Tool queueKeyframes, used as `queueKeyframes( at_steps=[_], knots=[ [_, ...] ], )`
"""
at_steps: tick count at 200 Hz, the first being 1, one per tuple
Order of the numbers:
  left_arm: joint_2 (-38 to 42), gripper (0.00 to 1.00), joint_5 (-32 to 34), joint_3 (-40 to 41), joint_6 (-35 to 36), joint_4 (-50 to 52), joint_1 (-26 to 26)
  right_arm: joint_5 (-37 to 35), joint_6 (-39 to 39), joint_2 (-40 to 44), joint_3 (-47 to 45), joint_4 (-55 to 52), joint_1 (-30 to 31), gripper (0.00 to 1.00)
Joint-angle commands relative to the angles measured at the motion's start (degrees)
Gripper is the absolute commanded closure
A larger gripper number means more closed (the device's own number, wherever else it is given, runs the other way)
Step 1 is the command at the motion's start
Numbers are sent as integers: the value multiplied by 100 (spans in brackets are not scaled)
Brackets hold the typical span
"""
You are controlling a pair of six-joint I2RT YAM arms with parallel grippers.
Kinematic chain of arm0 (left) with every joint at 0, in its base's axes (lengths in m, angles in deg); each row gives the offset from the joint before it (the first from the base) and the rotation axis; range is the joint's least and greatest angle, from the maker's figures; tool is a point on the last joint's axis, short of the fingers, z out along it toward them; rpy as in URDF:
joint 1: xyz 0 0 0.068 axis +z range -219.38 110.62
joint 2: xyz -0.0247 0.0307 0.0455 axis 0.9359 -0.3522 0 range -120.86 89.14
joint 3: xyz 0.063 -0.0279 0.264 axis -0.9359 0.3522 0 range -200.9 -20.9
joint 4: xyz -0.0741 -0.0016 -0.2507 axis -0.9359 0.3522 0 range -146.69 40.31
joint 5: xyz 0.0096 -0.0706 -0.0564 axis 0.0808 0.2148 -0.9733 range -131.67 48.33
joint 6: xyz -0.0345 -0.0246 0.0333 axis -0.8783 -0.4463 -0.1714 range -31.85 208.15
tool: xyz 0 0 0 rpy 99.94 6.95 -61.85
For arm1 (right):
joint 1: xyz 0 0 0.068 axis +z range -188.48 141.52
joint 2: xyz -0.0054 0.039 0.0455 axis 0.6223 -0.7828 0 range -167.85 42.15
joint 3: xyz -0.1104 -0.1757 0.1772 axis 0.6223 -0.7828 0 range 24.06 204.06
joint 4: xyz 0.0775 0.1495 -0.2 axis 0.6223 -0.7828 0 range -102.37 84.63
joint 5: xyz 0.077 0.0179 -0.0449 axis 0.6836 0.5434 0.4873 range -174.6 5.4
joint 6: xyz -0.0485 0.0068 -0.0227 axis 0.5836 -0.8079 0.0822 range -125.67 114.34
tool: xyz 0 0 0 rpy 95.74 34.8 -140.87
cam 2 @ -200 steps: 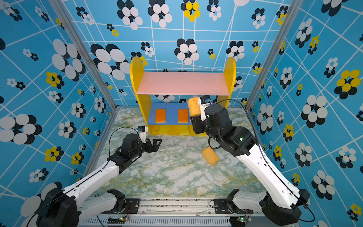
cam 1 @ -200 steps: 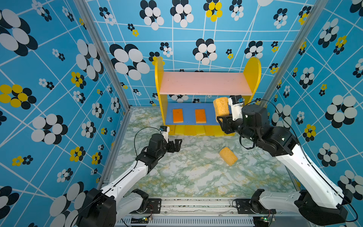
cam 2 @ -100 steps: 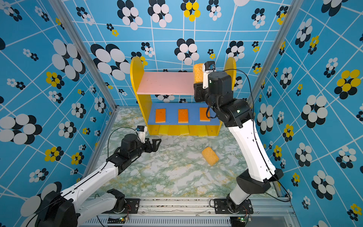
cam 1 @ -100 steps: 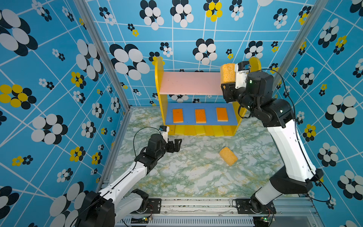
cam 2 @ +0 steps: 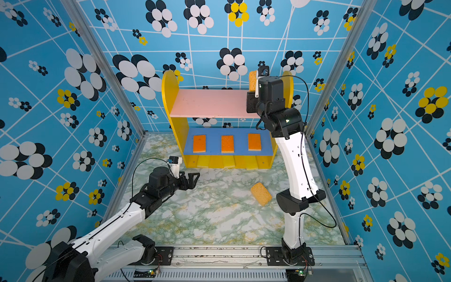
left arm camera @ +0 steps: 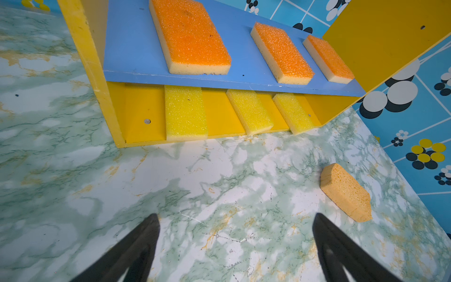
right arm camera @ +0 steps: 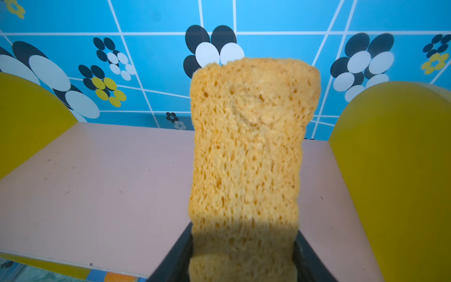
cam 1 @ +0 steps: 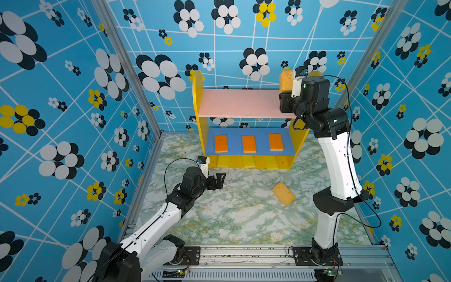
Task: Arrange cleaning sponges on a shelf
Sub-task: Place the cleaning sponge at the shelf.
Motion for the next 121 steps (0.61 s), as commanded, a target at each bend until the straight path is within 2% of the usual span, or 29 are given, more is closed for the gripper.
queueKeyframes(
  at_steps=[1, 66, 121],
  knots=[
    [143, 1, 24, -125, 6, 152, -45, 100, -187, -83, -49, 67, -124, 49],
    [240, 1, 50, -192, 74, 339, -65, 289, -644, -373, -57, -260, -189, 48],
    [215, 1, 84, -200, 60, 357, -80, 150, -876, -502, -110, -516, -176, 44]
  ],
)
